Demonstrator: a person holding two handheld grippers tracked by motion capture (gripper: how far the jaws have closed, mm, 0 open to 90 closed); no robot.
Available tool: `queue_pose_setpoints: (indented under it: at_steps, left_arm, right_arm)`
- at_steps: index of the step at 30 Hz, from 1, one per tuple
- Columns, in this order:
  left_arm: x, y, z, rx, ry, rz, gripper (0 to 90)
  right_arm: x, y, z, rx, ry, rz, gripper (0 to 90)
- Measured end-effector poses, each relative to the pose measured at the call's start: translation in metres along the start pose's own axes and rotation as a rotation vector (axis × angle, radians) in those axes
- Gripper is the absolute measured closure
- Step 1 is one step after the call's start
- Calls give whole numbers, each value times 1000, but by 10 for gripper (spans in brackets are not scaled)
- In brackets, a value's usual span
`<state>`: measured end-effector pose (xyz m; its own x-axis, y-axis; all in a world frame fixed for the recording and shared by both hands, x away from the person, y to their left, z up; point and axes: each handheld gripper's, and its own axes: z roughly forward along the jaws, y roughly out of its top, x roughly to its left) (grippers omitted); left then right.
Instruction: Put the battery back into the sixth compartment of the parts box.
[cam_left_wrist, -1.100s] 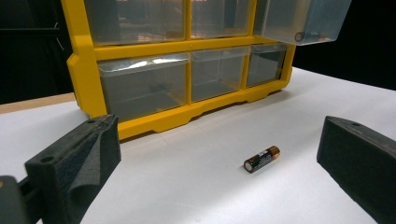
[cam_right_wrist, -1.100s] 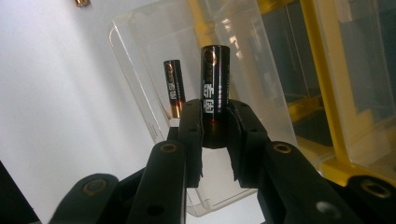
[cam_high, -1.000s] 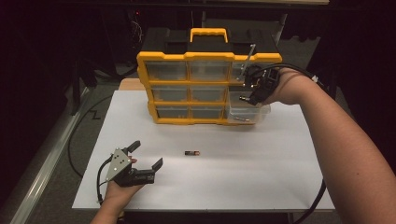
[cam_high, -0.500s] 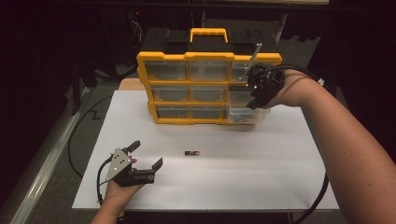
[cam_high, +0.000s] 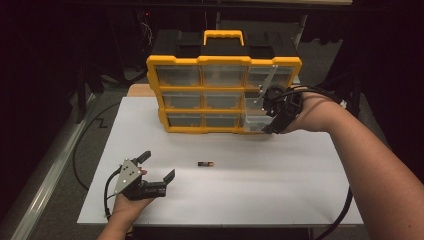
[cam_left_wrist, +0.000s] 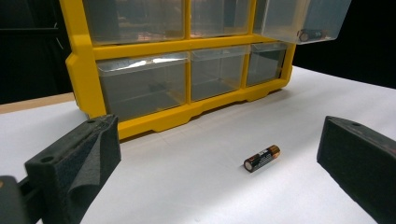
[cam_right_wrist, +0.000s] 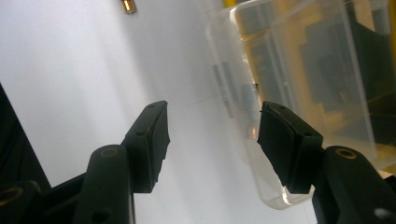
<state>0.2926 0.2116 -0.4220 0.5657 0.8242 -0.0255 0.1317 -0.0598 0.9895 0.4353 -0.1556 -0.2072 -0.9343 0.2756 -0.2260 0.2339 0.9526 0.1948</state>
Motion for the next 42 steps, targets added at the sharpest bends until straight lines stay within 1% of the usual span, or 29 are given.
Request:
queue_pose_setpoints:
  at_steps: [1,2,5,12,17,20,22,25,28,29,32,35,38,40,42]
  left_arm:
    - [0,0,0,-1,1,-1,7]
    - [0,0,0,-1,1,-2,7]
    - [0,0,0,-3,3,-3,7]
    - [0,0,0,-2,3,-2,7]
    - [0,0,0,-2,3,-4,7]
    - [0,0,0,-1,3,-4,7]
    - [0,0,0,-2,2,-2,7]
    - [0,0,0,-2,0,-3,7]
    - [0,0,0,-3,1,-4,7]
    - [0,0,0,-4,1,-6,7]
    - [0,0,0,-4,3,-6,7]
    - [0,0,0,-3,2,-5,7]
    - [0,0,0,-4,1,-5,7]
    - [1,0,0,-4,1,-4,7]
    - [1,0,0,-5,1,-5,7]
  right_arm:
    - [2,0,0,5,0,-5,444]
    - [4,0,1,-5,5,-4,438]
    - [9,1,3,-4,9,-13,428]
    - [18,1,12,-11,27,-26,387]
    - [24,0,24,0,44,-34,362]
    - [28,0,32,-8,72,-47,322]
    - [31,0,37,3,80,-51,303]
    - [35,0,44,-1,80,-47,270]
    - [39,1,50,8,85,-51,251]
    - [40,2,53,0,83,-53,246]
    - [43,3,58,9,91,-54,227]
    - [46,4,64,4,93,-57,217]
    - [49,4,71,5,100,-50,195]
    - [52,4,77,22,90,-59,171]
    - [53,4,81,18,98,-51,168]
